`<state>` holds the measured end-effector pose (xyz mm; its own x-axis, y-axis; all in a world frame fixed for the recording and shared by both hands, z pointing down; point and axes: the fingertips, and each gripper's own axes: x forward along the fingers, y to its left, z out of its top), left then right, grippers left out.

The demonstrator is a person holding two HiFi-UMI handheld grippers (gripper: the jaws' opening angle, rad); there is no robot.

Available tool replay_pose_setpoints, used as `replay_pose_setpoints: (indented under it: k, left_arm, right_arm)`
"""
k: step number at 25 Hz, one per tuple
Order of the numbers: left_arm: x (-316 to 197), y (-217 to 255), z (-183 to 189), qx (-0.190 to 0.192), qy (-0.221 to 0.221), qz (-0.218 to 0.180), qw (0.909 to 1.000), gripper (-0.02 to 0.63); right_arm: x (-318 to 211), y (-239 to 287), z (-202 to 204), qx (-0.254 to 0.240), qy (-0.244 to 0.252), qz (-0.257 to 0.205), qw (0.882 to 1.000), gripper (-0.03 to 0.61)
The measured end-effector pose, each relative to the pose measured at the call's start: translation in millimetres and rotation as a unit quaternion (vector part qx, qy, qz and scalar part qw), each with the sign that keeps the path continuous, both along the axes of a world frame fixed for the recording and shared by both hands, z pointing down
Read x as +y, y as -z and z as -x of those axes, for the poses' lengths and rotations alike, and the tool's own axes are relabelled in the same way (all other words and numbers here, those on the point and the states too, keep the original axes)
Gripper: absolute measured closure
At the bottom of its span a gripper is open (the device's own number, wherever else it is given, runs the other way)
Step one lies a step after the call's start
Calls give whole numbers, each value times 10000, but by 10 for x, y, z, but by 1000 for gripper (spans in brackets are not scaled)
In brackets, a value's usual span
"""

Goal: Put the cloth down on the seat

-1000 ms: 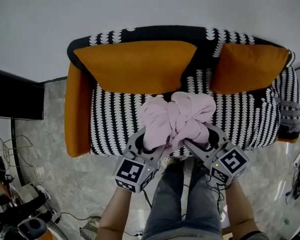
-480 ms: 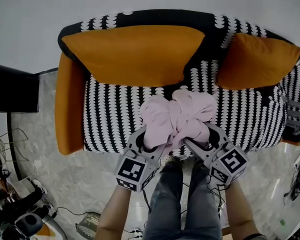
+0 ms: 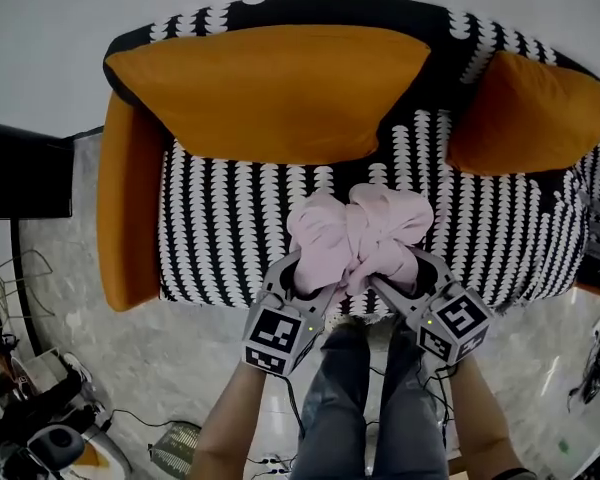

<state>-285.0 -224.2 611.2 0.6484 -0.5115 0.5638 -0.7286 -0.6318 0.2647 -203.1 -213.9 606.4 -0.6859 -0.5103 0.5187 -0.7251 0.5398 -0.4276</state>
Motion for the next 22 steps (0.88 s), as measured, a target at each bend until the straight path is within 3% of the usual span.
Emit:
replay_pose_setpoints:
  k: [9, 22]
  left_arm:
    - [-80, -536, 30, -47, 111, 424, 9990, 401]
    - [-16, -1046, 72, -389, 82, 618, 9973, 397]
  right_arm:
    - [-97, -495, 31, 229, 33, 370, 9990, 302]
    - [-17, -1000, 61, 599, -67, 635, 9962, 301]
